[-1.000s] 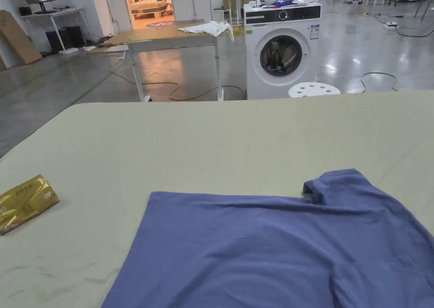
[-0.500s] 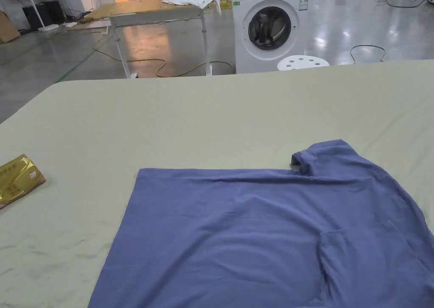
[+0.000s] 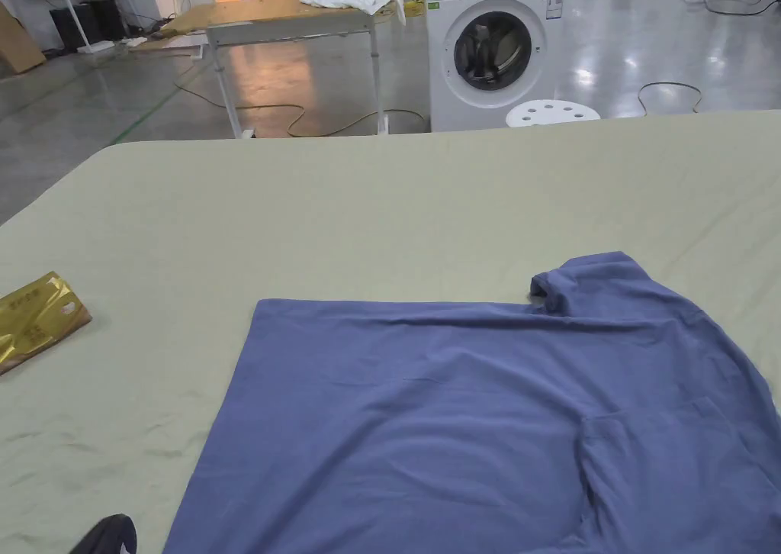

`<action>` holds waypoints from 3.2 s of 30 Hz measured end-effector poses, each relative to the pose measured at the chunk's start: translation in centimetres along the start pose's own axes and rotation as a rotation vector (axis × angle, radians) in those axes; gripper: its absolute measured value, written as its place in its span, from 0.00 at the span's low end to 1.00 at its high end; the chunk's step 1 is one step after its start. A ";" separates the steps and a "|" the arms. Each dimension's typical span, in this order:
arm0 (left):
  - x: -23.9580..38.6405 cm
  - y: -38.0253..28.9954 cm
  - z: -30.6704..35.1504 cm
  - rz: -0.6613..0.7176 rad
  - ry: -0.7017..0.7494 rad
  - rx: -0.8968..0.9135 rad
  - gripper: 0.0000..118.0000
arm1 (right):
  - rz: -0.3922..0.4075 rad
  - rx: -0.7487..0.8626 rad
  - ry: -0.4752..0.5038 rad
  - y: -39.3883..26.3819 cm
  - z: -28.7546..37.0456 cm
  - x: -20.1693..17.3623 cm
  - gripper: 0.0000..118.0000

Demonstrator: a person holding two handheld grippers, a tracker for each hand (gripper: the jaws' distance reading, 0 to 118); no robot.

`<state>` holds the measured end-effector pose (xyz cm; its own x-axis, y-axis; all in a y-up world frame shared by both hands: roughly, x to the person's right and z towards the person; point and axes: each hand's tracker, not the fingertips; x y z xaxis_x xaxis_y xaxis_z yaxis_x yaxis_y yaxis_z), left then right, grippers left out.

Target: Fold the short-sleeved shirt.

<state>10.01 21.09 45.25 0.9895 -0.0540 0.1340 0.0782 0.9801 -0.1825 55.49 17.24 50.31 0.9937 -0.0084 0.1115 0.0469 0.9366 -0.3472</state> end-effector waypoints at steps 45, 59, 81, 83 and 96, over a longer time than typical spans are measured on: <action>-4.9 -10.6 -9.3 0.037 -0.051 -0.571 0.05 | -0.039 -0.200 -0.120 -3.9 0.1 5.8 0.47; -4.9 -10.3 -9.3 0.067 -0.045 -0.572 0.05 | -0.178 -0.335 -0.059 -6.8 -5.4 9.0 0.09; -5.4 0.9 -27.6 0.075 -0.090 -0.440 0.04 | -0.178 -0.274 -0.094 5.1 -21.1 9.6 0.03; -5.2 0.9 -29.7 0.078 -0.086 -0.465 0.04 | -0.180 -0.294 -0.101 5.4 -23.2 9.9 0.03; -3.7 2.0 -26.0 -0.003 -0.119 -0.293 0.66 | 0.012 -0.281 -0.135 5.2 -20.5 7.3 0.51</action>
<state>9.61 18.25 19.04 0.9695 -0.0174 0.2447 0.1300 0.8823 -0.4525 65.03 14.83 30.27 0.9728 0.0657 0.2221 0.0806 0.8030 -0.5905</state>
